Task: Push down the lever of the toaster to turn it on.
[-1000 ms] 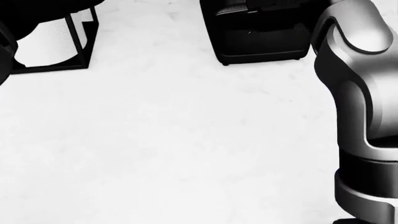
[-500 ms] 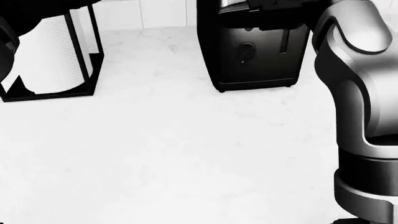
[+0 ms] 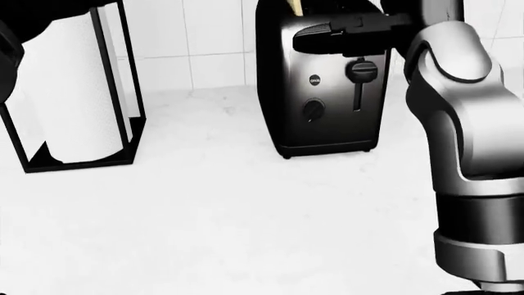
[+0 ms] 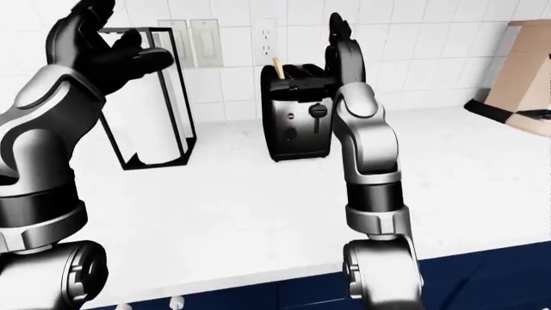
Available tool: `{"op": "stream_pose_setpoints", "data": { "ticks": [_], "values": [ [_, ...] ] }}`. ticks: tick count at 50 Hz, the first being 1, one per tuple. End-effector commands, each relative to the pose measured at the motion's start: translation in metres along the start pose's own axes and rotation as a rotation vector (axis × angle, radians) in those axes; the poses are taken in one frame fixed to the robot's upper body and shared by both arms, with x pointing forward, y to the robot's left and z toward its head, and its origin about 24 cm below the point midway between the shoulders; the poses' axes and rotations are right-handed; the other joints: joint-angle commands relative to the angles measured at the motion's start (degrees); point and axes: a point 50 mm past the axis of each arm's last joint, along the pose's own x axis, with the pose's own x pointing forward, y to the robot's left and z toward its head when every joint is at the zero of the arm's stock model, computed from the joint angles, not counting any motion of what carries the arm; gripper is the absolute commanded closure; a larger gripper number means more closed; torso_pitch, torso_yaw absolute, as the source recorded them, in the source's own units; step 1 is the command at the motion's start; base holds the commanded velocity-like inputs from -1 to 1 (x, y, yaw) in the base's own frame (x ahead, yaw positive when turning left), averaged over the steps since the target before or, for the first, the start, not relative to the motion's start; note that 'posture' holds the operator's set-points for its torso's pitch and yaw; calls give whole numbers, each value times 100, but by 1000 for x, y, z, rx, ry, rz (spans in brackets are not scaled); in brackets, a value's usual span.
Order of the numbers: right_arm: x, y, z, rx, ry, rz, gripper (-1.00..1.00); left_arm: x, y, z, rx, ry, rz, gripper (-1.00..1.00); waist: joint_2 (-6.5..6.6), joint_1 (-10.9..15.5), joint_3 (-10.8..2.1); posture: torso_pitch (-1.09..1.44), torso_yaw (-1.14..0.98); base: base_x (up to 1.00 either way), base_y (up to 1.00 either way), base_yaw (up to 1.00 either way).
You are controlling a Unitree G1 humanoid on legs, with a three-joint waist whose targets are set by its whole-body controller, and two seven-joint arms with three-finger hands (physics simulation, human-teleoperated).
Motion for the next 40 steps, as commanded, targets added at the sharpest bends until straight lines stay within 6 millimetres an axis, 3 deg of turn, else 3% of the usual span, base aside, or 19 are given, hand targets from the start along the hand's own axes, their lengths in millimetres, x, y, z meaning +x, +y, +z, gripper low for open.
{"op": "stream_pose_setpoints", "data": {
  "ticks": [1, 40],
  "values": [
    [3, -2, 17, -1, -102, -9, -100, -3, -4, 21, -7, -92, -18, -100, 2, 3, -80, -43, 0, 0, 0, 0],
    [12, -2, -23, -37, 87, -12, -100, -1, -1, 23, -15, -92, 2, -100, 0, 40, -171, -43, 0, 0, 0, 0]
  ]
}}
